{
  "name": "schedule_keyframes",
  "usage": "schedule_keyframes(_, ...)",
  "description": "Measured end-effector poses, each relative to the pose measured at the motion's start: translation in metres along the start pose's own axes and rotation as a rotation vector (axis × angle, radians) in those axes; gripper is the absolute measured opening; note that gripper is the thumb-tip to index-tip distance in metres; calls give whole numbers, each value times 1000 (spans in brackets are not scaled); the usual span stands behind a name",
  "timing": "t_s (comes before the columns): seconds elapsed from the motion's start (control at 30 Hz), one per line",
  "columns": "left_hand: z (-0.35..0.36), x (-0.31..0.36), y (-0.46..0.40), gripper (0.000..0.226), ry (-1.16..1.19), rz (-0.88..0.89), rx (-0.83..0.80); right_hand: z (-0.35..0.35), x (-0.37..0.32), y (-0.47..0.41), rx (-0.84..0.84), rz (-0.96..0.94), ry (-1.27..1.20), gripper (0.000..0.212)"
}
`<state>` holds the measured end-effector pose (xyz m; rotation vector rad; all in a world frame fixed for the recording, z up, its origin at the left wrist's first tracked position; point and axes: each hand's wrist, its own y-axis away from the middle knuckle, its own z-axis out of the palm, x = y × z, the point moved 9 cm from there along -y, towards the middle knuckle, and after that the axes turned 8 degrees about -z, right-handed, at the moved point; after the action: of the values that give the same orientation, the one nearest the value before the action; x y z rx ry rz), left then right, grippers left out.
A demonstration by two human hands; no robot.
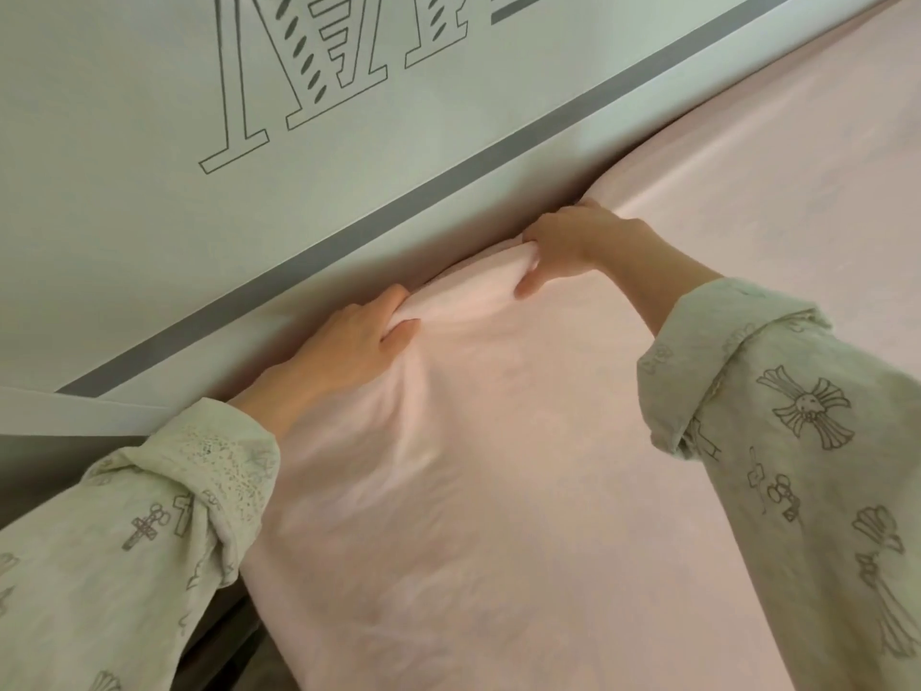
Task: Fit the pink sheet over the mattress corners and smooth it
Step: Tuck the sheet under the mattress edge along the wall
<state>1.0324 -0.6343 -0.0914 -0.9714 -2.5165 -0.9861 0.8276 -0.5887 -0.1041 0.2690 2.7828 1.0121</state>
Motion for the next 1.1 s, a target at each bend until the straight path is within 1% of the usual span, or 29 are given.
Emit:
schedule_keyframes(0.07, 3, 3, -2, 21, -15, 2, -5, 0, 12, 1, 41, 25, 31, 61)
schedule_keyframes(0.1, 5, 5, -2, 20, -17, -2, -22, 1, 13, 3, 91, 23, 47, 55)
schedule_keyframes(0.17, 10, 9, -6, 22, -26, -31, -82, 0, 13, 10, 224, 10, 55, 48)
schedule_keyframes(0.23, 14, 19, -10, 27, -1, -31, -147, 5, 12, 24, 346, 2, 23, 45)
schedule_keyframes(0.3, 13, 34, -17, 29, 18, -7, -146, 10, 13, 38, 473, 5, -14, 43)
schedule_keyframes(0.37, 10, 60, -27, 35, 15, 76, -76, 13, 15, 48, 560, 37, -21, 38)
schedule_keyframes(0.43, 15, 97, -34, 45, 17, 245, -58, 15, 18, 54, 594, 63, -60, 33)
schedule_keyframes(0.47, 22, 111, -36, 46, -16, 311, -66, 16, 19, 58, 606, 61, -75, 31)
schedule_keyframes(0.5, 27, 121, -37, 38, -71, 348, -60, 17, 20, 63, 618, 64, -107, 30)
schedule_keyframes(0.57, 35, 124, -38, 16, -202, 292, -48, 22, 31, 76, 672, 125, -266, 39)
schedule_keyframes(0.6, 39, 122, -40, 17, -226, 274, -57, 21, 41, 87, 750, 191, -390, 43)
schedule_keyframes(0.67, 45, 122, -40, 17, -166, 277, -95, 22, 65, 112, 912, 406, -660, 39)
schedule_keyframes(0.7, 46, 123, -42, 15, -143, 294, -101, 28, 77, 115, 915, 524, -809, 36)
schedule_keyframes(0.73, 46, 126, -43, 19, -126, 306, -110, 35, 82, 112, 847, 616, -980, 42)
schedule_keyframes(0.8, 50, 133, -47, 35, -87, 343, -163, 51, 82, 94, 678, 702, -1342, 57)
schedule_keyframes(0.83, 52, 137, -47, 39, -68, 350, -193, 57, 80, 86, 629, 715, -1473, 56)
schedule_keyframes(0.87, 53, 140, -47, 42, -59, 344, -220, 60, 77, 80, 596, 713, -1567, 48)
schedule_keyframes(0.93, 57, 144, -51, 42, -12, 306, -274, 70, 77, 73, 564, 736, -1702, 21)
schedule_keyframes(0.97, 55, 144, -54, 39, 31, 270, -275, 74, 76, 73, 550, 749, -1764, 9)
schedule_keyframes(1.03, 47, 142, -74, 32, 75, 192, -197, 82, 75, 75, 542, 760, -1873, 10)
schedule_keyframes(1.07, 43, 139, -88, 34, 94, 135, -153, 85, 75, 76, 543, 751, -1906, 7)
schedule_keyframes(1.1, 43, 136, -104, 34, 121, 77, -130, 87, 76, 78, 541, 740, -1925, 8)
